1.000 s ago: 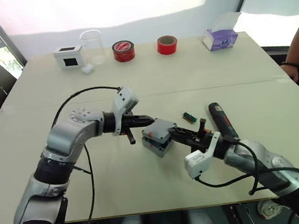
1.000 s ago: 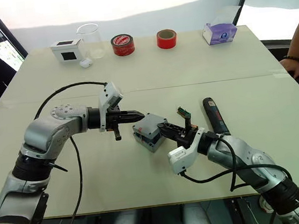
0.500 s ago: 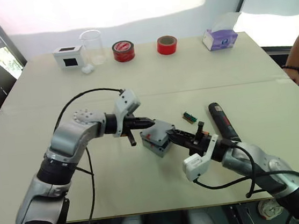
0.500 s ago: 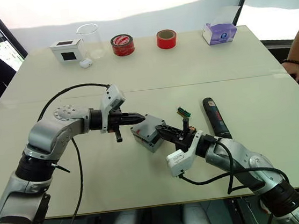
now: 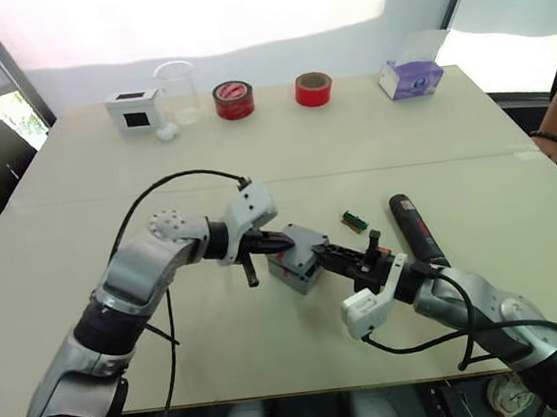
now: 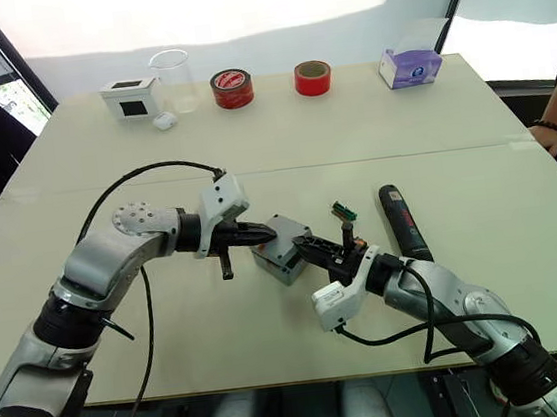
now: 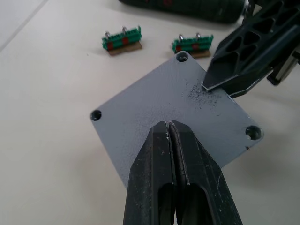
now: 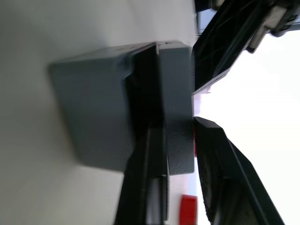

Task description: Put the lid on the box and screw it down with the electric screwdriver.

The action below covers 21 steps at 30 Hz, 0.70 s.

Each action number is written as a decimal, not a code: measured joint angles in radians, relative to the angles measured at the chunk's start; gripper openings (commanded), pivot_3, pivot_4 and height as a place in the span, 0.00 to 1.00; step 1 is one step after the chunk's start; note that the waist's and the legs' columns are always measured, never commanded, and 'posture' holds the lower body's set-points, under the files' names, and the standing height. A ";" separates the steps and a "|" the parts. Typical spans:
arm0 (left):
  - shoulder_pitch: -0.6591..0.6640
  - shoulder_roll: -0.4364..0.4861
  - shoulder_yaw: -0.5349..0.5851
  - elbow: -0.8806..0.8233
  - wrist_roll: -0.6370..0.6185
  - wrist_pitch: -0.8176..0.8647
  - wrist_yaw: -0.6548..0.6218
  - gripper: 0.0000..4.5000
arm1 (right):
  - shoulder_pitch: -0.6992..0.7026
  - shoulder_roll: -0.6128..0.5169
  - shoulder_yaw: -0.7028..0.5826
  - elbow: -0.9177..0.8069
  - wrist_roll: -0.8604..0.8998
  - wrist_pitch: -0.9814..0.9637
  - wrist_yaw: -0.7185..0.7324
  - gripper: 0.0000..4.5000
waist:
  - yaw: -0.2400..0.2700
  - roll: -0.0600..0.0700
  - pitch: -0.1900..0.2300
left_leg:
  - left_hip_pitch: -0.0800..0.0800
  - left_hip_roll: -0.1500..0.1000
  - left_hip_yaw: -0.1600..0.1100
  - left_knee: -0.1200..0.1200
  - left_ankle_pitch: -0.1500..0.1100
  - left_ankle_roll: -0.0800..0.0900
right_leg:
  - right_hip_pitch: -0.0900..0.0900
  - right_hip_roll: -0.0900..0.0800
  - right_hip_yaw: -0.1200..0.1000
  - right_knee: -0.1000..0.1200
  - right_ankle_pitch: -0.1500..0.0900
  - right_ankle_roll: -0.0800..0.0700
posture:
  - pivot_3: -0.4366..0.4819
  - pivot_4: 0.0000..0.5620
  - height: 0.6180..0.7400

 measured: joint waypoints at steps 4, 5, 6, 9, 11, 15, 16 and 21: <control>0.001 -0.001 -0.020 -0.003 0.031 -0.011 0.004 0.00 | -0.003 -0.001 -0.016 -0.012 0.001 -0.001 -0.004 0.79 | 0.000 0.000 -0.006 | 0.002 0.000 0.000 0.000 0.000 0.000 | 0.002 0.000 0.000 0.000 0.000 0.000 | 0.48 0.27 1.00; 0.004 -0.002 -0.023 -0.003 0.039 -0.014 0.006 0.00 | -0.001 -0.001 -0.021 -0.017 0.002 -0.002 -0.005 0.84 | 0.000 0.000 -0.008 | 0.002 0.000 0.000 0.000 0.000 0.000 | 0.002 0.000 0.000 0.000 0.000 0.000 | 0.48 0.27 1.00; 0.006 -0.003 -0.026 -0.003 0.045 -0.015 0.009 0.00 | 0.000 -0.001 -0.024 -0.019 0.005 -0.001 -0.006 0.84 | 0.000 0.000 -0.010 | 0.002 0.000 -0.001 0.000 0.000 0.000 | 0.002 0.000 0.000 0.000 0.000 0.000 | 0.48 0.27 1.00; 0.018 -0.010 -0.031 -0.001 0.054 -0.022 0.015 0.00 | 0.020 -0.002 -0.032 -0.029 0.016 0.005 -0.003 0.84 | 0.004 -0.001 -0.014 | 0.003 0.000 -0.001 0.000 0.000 0.000 | 0.003 0.000 0.000 0.000 0.000 -0.001 | 0.48 0.27 1.00; 0.022 -0.017 -0.035 0.003 0.062 -0.038 0.016 0.00 | 0.036 -0.003 -0.042 -0.040 0.021 0.008 -0.001 0.84 | 0.012 -0.001 -0.016 | 0.003 0.000 -0.001 0.000 0.000 0.000 | 0.003 0.000 0.000 0.000 0.000 -0.001 | 0.48 0.27 1.00; 0.032 -0.019 -0.037 0.013 0.071 -0.058 0.015 0.00 | 0.091 -0.034 -0.063 -0.054 0.056 0.008 0.037 0.84 | 0.021 -0.002 -0.016 | 0.003 0.000 -0.001 0.000 0.000 0.001 | 0.004 0.000 0.000 -0.001 -0.001 -0.002 | 0.48 0.27 1.00; 0.034 -0.019 -0.033 0.014 0.072 -0.058 0.014 0.00 | 0.111 -0.040 -0.065 -0.054 0.071 0.008 0.052 0.84 | 0.018 -0.002 -0.016 | 0.003 0.000 -0.001 0.000 0.000 0.001 | 0.004 0.000 0.000 -0.001 -0.002 -0.003 | 0.48 0.27 1.00; 0.056 -0.052 0.017 0.040 0.053 -0.057 0.021 0.00 | 0.150 -0.020 -0.093 -0.082 0.238 0.063 0.130 0.62 | 0.019 -0.001 -0.017 | 0.008 0.001 -0.002 -0.001 -0.001 0.001 | 0.010 0.000 -0.001 -0.002 -0.002 -0.004 | 0.48 0.27 1.00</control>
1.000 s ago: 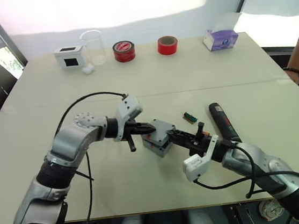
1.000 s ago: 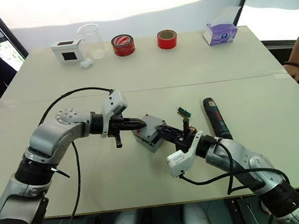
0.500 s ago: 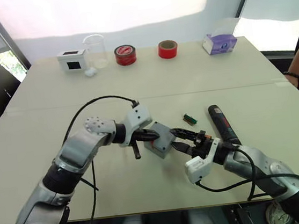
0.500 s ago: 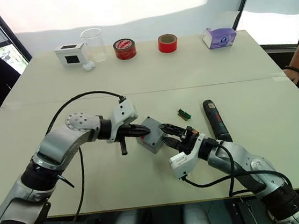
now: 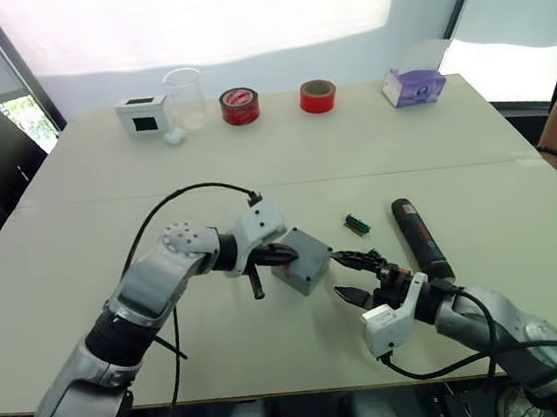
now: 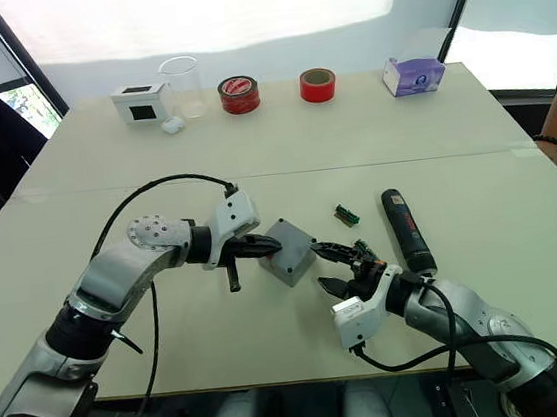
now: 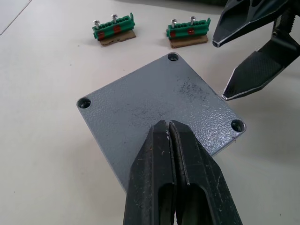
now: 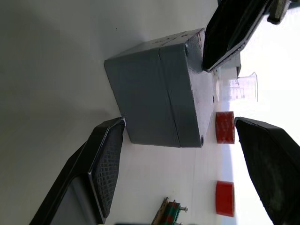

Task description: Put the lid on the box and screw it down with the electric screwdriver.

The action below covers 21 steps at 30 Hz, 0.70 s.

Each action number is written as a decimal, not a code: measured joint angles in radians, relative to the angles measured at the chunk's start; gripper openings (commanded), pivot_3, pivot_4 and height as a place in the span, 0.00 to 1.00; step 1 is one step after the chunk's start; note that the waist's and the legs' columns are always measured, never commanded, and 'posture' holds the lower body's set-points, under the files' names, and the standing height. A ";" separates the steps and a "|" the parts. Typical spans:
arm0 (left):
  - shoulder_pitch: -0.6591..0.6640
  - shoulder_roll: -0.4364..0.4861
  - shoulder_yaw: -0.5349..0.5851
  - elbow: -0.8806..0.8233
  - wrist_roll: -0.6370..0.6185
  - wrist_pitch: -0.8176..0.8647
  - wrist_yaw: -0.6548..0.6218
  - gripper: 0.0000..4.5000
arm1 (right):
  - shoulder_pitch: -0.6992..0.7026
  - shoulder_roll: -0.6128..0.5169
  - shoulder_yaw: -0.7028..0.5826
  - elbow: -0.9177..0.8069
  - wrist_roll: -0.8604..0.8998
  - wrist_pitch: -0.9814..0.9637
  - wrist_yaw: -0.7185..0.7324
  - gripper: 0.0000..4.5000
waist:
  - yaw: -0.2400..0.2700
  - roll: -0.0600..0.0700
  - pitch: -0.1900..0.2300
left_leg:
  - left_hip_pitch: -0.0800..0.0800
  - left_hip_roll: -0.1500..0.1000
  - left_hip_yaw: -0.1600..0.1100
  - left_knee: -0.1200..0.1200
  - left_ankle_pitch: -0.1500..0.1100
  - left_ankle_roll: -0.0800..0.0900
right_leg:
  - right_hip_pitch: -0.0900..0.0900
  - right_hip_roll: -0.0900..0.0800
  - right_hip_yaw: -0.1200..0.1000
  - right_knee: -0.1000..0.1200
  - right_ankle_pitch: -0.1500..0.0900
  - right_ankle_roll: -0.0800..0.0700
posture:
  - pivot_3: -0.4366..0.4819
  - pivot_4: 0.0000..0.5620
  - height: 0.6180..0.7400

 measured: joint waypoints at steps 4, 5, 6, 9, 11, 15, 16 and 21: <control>0.002 -0.066 0.176 0.090 -0.148 0.111 0.013 0.00 | 0.018 0.059 -0.055 -0.090 0.328 0.194 0.121 0.26 | -0.002 0.000 0.004 | -0.003 0.001 -0.002 0.000 0.000 0.000 | -0.003 0.000 -0.001 -0.001 0.001 0.001 | 0.48 0.27 1.00; -0.010 -0.066 0.218 0.101 -0.172 0.130 0.018 0.00 | 0.013 0.066 -0.065 -0.103 0.373 0.235 0.138 0.17 | -0.002 -0.001 0.004 | -0.007 0.001 -0.002 0.001 0.000 0.000 | -0.008 0.000 -0.001 0.001 0.002 0.003 | 0.48 0.27 1.00; -0.032 -0.067 0.263 0.114 -0.203 0.152 0.022 0.00 | 0.009 0.073 -0.076 -0.121 0.434 0.305 0.161 0.07 | -0.001 -0.001 0.005 | -0.010 0.000 -0.002 0.001 0.000 -0.001 | -0.011 0.000 -0.001 0.002 0.002 0.003 | 0.48 0.27 1.00; -0.118 -0.053 0.382 0.167 -0.256 0.180 0.043 0.00 | -0.012 0.094 -0.086 -0.189 0.618 0.570 0.230 0.01 | -0.001 -0.001 0.006 | -0.011 0.000 -0.002 0.000 0.001 -0.001 | -0.012 0.000 -0.002 0.002 0.002 0.003 | 0.48 0.27 1.00; -0.128 -0.029 0.390 0.192 -0.248 0.168 0.048 0.00 | -0.014 0.098 -0.085 -0.220 0.696 0.698 0.255 0.01 | -0.002 -0.001 0.006 | -0.010 0.000 -0.002 0.000 0.000 -0.001 | -0.012 0.000 -0.001 0.002 0.002 0.002 | 0.48 0.27 1.00; -0.099 0.017 0.307 0.273 -0.148 0.083 0.049 0.00 | -0.023 0.079 -0.079 -0.258 0.793 0.907 0.298 0.01 | 0.000 -0.001 0.007 | -0.011 0.000 -0.002 0.000 0.000 -0.001 | -0.012 -0.001 -0.001 0.002 0.001 0.002 | 0.48 0.27 1.00; -0.093 0.021 0.288 0.284 -0.128 0.065 0.049 0.00 | -0.028 0.075 -0.078 -0.262 0.801 0.931 0.303 0.01 | 0.001 -0.001 0.007 | -0.011 0.000 -0.002 0.000 0.000 -0.001 | -0.012 -0.001 -0.001 0.002 0.001 0.002 | 0.48 0.27 1.00; -0.053 0.000 0.146 0.342 -0.003 -0.097 0.023 0.00 | -0.079 0.051 -0.010 -0.250 0.795 1.037 0.312 0.01 | 0.000 -0.001 0.007 | -0.011 0.000 -0.002 -0.001 0.000 -0.001 | -0.013 -0.005 -0.001 0.000 0.000 0.000 | 0.48 0.27 1.00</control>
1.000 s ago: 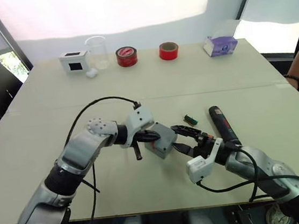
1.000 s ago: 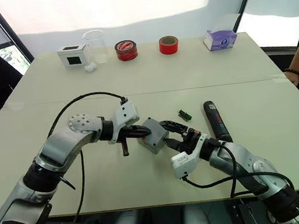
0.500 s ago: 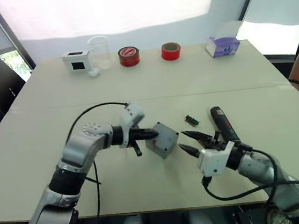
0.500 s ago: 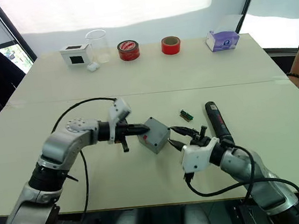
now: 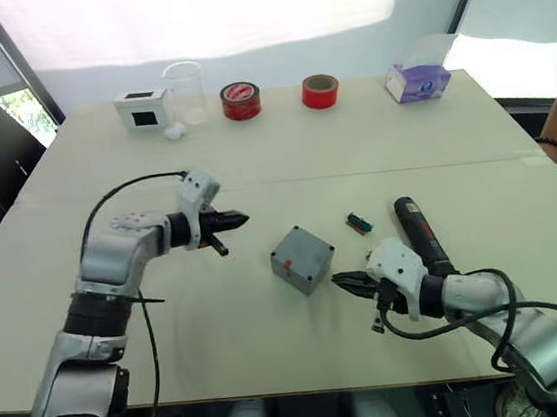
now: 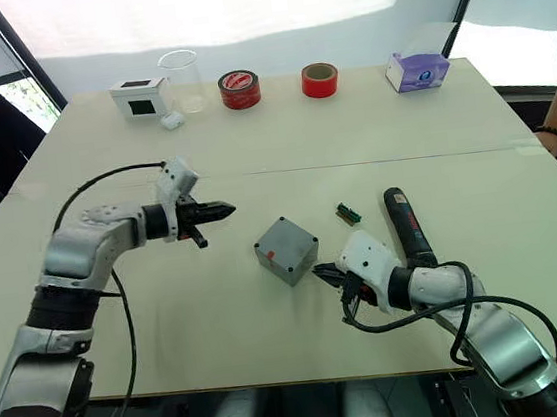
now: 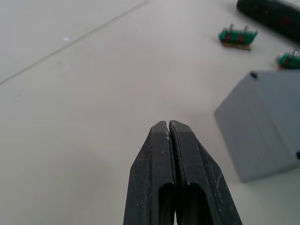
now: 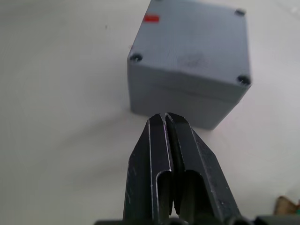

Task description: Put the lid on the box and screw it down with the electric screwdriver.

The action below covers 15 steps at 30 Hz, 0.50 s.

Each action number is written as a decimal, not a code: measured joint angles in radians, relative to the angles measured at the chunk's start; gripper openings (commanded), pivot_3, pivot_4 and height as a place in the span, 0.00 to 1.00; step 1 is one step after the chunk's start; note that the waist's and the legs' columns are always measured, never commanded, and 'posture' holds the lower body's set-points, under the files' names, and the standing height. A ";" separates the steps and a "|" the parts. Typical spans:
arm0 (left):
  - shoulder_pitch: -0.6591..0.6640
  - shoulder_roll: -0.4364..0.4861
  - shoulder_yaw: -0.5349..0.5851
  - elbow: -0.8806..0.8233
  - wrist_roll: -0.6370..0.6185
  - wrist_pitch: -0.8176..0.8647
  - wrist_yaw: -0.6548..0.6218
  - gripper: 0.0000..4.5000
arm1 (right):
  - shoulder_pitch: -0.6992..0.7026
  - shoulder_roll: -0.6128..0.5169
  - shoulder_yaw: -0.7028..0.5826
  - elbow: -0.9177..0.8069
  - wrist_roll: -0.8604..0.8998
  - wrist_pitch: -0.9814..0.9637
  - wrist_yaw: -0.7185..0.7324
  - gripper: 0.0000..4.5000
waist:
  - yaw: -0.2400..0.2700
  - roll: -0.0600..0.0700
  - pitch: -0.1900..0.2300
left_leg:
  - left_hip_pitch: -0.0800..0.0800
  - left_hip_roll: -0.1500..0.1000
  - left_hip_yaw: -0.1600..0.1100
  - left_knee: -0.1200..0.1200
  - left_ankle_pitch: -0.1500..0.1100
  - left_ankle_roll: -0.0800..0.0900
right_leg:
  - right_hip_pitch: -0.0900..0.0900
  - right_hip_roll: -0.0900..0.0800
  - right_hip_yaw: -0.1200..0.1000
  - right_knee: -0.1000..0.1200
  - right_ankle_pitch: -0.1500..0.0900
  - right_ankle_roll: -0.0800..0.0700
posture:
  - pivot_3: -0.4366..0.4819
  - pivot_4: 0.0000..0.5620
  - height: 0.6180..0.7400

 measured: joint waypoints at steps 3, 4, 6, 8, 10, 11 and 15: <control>0.018 -0.054 -0.043 0.022 0.015 -0.037 -0.028 0.00 | -0.055 0.010 0.039 0.031 -0.026 0.015 -0.011 0.01 | -0.001 0.000 0.000 | -0.002 0.000 0.000 0.000 0.000 0.000 | -0.002 -0.001 0.000 0.000 0.000 0.000 | 0.48 0.27 1.00; 0.019 -0.065 -0.049 0.023 0.015 -0.038 -0.036 0.00 | -0.071 0.011 0.048 0.039 -0.039 0.014 -0.018 0.01 | -0.001 0.000 0.000 | -0.003 0.000 0.000 0.000 0.000 0.000 | -0.004 0.000 0.000 0.000 0.001 0.001 | 0.48 0.27 1.00; 0.020 -0.069 -0.061 0.020 0.018 -0.039 -0.046 0.00 | -0.105 0.013 0.078 0.072 -0.092 -0.004 -0.043 0.01 | -0.001 0.000 0.000 | -0.004 0.000 0.000 0.000 0.000 0.000 | -0.005 0.000 0.000 0.000 0.001 0.002 | 0.48 0.27 1.00; 0.036 -0.068 -0.063 -0.001 0.017 -0.031 -0.053 0.00 | -0.127 0.020 0.098 0.101 -0.124 -0.007 -0.056 0.01 | -0.003 0.000 0.000 | -0.004 0.000 0.000 -0.001 0.000 0.000 | -0.005 0.000 0.000 0.000 0.001 0.002 | 0.48 0.27 1.00; 0.061 -0.061 -0.063 -0.035 0.018 -0.013 -0.053 0.00 | -0.137 0.033 0.108 0.108 -0.135 -0.003 -0.057 0.01 | -0.003 0.000 0.000 | -0.005 0.000 0.001 -0.001 0.000 0.000 | -0.006 0.000 0.000 0.000 0.001 0.002 | 0.48 0.27 1.00; 0.068 -0.055 -0.062 -0.045 0.018 -0.006 -0.053 0.00 | -0.138 0.036 0.110 0.110 -0.136 -0.002 -0.057 0.01 | -0.004 0.000 0.000 | -0.005 0.000 0.001 -0.001 0.000 0.000 | -0.006 0.000 0.000 0.000 0.001 0.002 | 0.48 0.27 1.00; 0.148 -0.003 -0.039 -0.192 -0.009 0.088 -0.057 0.00 | -0.151 0.062 0.127 0.126 -0.158 0.002 -0.060 0.01 | -0.005 0.001 0.001 | -0.005 0.000 0.001 -0.001 0.000 0.000 | -0.006 0.000 0.000 0.000 0.001 0.002 | 0.48 0.27 1.00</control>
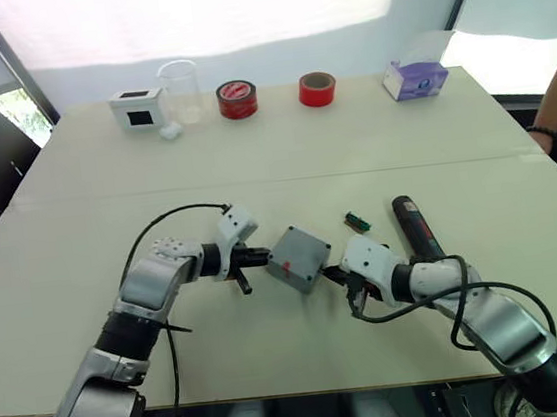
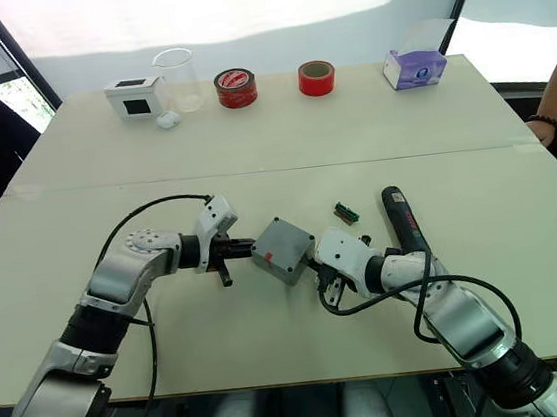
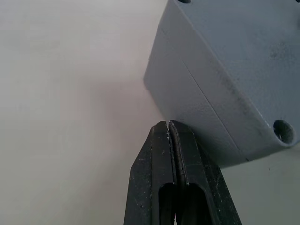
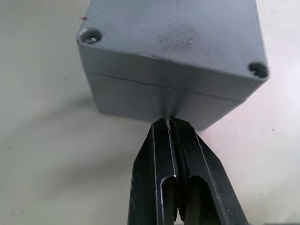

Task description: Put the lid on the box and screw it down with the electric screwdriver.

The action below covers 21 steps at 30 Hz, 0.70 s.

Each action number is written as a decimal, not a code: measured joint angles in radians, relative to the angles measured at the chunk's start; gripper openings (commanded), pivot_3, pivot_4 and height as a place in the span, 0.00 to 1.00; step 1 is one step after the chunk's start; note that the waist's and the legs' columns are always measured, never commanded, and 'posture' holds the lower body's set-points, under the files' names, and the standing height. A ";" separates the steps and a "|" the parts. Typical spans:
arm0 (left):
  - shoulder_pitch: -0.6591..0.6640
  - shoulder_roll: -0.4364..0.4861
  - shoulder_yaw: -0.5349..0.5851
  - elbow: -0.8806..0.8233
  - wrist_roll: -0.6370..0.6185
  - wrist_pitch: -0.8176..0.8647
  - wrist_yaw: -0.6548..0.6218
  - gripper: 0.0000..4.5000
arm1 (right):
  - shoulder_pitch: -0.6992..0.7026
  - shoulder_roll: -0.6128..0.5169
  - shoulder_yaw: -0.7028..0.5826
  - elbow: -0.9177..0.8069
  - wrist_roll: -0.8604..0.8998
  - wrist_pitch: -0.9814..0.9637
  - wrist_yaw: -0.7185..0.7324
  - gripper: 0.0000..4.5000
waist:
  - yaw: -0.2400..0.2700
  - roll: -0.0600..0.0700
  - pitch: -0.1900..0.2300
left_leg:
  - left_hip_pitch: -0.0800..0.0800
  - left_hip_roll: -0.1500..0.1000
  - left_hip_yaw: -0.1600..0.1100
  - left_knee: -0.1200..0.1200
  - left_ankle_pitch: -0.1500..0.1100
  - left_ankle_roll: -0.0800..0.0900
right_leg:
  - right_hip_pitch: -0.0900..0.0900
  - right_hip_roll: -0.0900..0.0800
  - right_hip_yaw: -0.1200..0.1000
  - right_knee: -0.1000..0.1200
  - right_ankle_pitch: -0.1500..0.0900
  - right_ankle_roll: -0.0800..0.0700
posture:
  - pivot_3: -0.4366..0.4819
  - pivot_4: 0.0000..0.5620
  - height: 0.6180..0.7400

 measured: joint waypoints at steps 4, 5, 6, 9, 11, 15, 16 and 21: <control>0.055 0.039 0.003 -0.101 -0.020 0.064 -0.011 0.00 | -0.011 0.037 0.002 0.011 -0.029 -0.001 -0.027 0.01 | 0.004 0.000 0.000 | 0.000 0.000 0.000 0.000 0.000 0.000 | 0.000 0.000 0.000 0.000 0.000 0.000 | 0.48 0.27 1.00; 0.062 0.044 0.003 -0.115 -0.023 0.074 -0.012 0.00 | -0.014 0.041 0.002 0.011 -0.034 -0.001 -0.029 0.01 | 0.004 0.000 0.000 | 0.000 0.000 0.000 0.000 0.000 0.000 | 0.000 0.000 0.000 0.000 0.000 0.000 | 0.48 0.27 1.00; 0.071 0.048 0.003 -0.130 -0.027 0.084 -0.013 0.00 | -0.017 0.047 0.001 0.011 -0.037 -0.001 -0.031 0.01 | 0.004 0.000 0.000 | 0.000 0.000 0.000 0.000 0.000 0.000 | 0.000 -0.001 0.000 0.000 0.000 -0.001 | 0.48 0.27 1.00; 0.083 0.050 0.006 -0.148 -0.039 0.113 -0.007 0.00 | -0.023 0.052 -0.001 0.011 -0.040 -0.001 -0.029 0.01 | 0.004 0.000 0.000 | 0.000 0.000 0.000 0.000 0.000 0.000 | 0.000 -0.001 0.000 0.000 -0.001 -0.002 | 0.48 0.27 1.00; 0.083 0.046 0.009 -0.148 -0.039 0.121 0.007 0.00 | -0.024 0.051 -0.002 0.011 -0.041 -0.001 -0.023 0.01 | 0.004 0.000 0.000 | 0.000 0.000 0.000 0.000 0.000 0.000 | 0.000 -0.001 0.000 0.000 -0.001 -0.002 | 0.48 0.27 1.00; 0.080 0.032 0.017 -0.131 -0.039 0.120 0.034 0.00 | -0.023 0.047 -0.006 0.011 -0.039 0.005 -0.003 0.01 | 0.004 0.000 0.000 | 0.000 0.000 0.000 0.000 0.000 0.000 | 0.000 0.000 0.000 0.000 -0.001 -0.002 | 0.48 0.27 1.00; 0.079 0.030 0.019 -0.128 -0.039 0.120 0.039 0.00 | -0.022 0.046 -0.006 0.011 -0.038 0.006 -0.001 0.01 | 0.003 0.000 0.000 | 0.000 0.000 0.000 0.000 0.000 0.000 | 0.000 0.000 0.000 0.000 -0.001 -0.002 | 0.48 0.27 1.00; 0.064 0.017 0.028 -0.104 -0.038 0.118 0.062 0.00 | -0.012 0.046 -0.011 0.003 -0.033 0.019 0.016 0.01 | 0.003 0.000 0.000 | 0.000 0.000 0.000 0.000 0.000 0.000 | 0.000 0.000 0.000 0.000 -0.001 -0.001 | 0.48 0.27 1.00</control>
